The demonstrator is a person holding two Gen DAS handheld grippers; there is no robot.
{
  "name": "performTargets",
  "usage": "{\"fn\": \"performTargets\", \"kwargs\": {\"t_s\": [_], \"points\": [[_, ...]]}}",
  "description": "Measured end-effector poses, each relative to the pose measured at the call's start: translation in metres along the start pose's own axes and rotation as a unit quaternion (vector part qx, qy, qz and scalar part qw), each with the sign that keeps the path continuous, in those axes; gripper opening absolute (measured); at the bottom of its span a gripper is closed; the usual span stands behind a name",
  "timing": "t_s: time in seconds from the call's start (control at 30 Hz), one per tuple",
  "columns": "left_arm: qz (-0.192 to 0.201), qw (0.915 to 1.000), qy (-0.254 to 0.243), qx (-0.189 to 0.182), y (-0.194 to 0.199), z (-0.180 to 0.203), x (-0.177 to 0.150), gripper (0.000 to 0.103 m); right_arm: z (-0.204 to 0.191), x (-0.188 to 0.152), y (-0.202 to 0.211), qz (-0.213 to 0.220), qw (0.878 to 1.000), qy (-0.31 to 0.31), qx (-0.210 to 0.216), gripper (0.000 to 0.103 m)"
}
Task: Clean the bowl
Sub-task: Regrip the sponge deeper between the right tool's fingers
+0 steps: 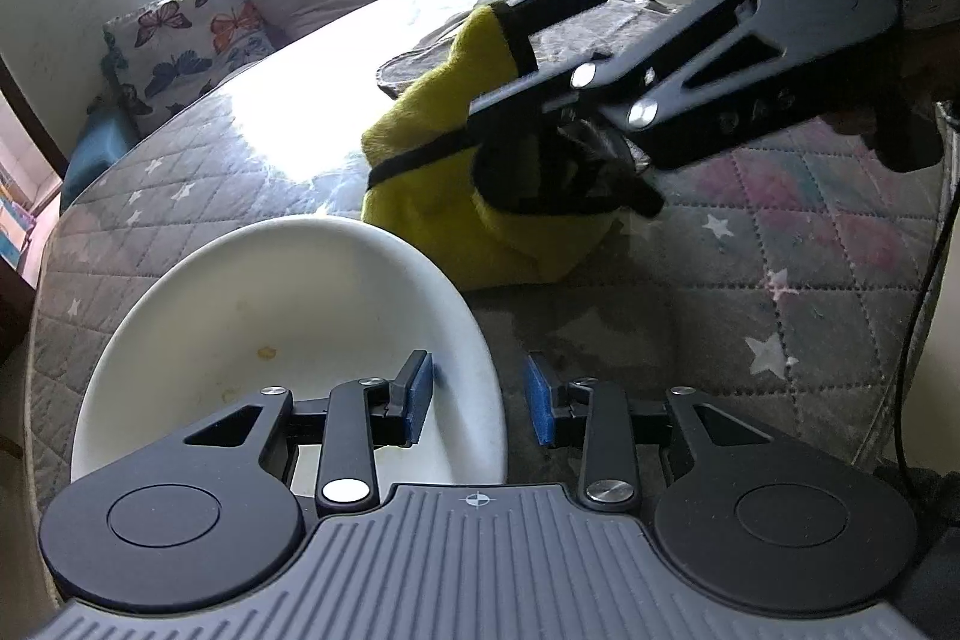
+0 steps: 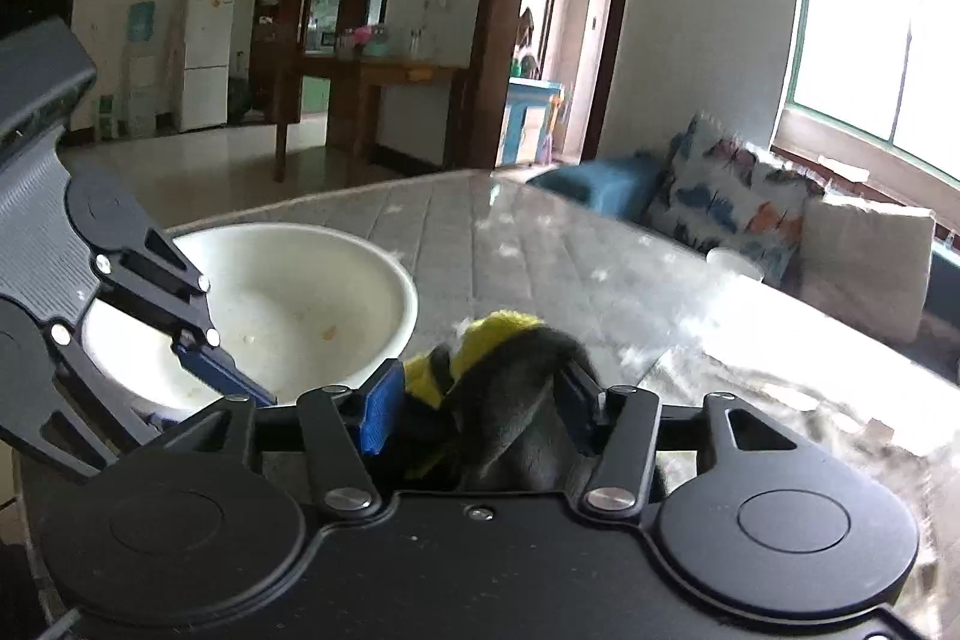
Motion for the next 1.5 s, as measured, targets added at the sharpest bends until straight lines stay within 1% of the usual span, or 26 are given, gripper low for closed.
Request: {"fn": "performTargets", "kwargs": {"t_s": [0.17,0.2,0.23,0.27,0.33,0.43,0.57,0.83,0.93,1.13,1.33,1.37,1.5], "points": [[0.001,1.0000,0.002,0.002,0.000,0.000,0.002,0.035,-0.002,0.004,0.004,0.020,0.999,0.026,-0.019,0.061],[0.000,1.0000,0.003,0.001,-0.001,0.000,0.002,0.035,-0.003,0.005,0.005,0.029,0.999,0.033,-0.028,0.061],[-0.001,1.0000,0.003,0.000,-0.002,-0.001,0.003,0.035,-0.004,0.007,0.006,0.036,0.998,0.039,-0.034,0.061],[-0.001,1.0000,0.004,0.000,-0.002,-0.001,0.003,0.035,-0.003,0.008,0.006,0.039,0.998,0.044,-0.036,0.065],[0.000,1.0000,0.007,0.001,-0.003,-0.001,0.005,0.035,-0.003,0.008,-0.001,0.028,0.998,0.051,-0.032,0.067],[0.000,0.9999,0.013,0.000,-0.006,-0.003,0.007,0.035,0.001,0.003,-0.017,0.004,0.998,0.053,-0.031,0.067],[-0.005,0.9998,0.018,0.002,-0.008,-0.004,0.008,0.035,0.006,-0.004,-0.029,-0.021,0.999,0.034,-0.023,0.067],[-0.015,0.9994,0.031,0.011,-0.016,-0.007,0.009,0.035,0.000,-0.018,-0.051,-0.071,0.997,0.027,-0.007,0.067],[-0.016,0.9993,0.031,0.013,-0.017,-0.007,0.010,0.035,0.000,-0.023,-0.055,-0.082,0.996,0.017,-0.005,0.067],[-0.017,0.9991,0.037,0.010,-0.019,-0.010,0.010,0.035,0.000,-0.030,-0.058,-0.092,0.996,-0.007,0.005,0.059],[-0.017,0.9990,0.040,0.010,-0.018,-0.011,0.010,0.035,0.000,-0.033,-0.053,-0.093,0.995,-0.027,0.016,0.057],[-0.017,0.9990,0.040,0.010,-0.019,-0.011,0.010,0.035,-0.001,-0.033,-0.052,-0.093,0.995,-0.025,0.017,0.054],[-0.015,0.9990,0.043,0.004,-0.017,-0.013,0.010,0.034,-0.003,-0.035,-0.050,-0.090,0.995,-0.024,0.020,0.047]]}}
Point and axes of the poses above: each gripper's, at about its wrist camera, not at the fingertips, and y roughly against the way its jaws point, z to its right, x to its top, the point moved 3 cm from there along -y, roughly the way its jaws point, and after that the axes turned 2 degrees about x, right-handed, at the moved point
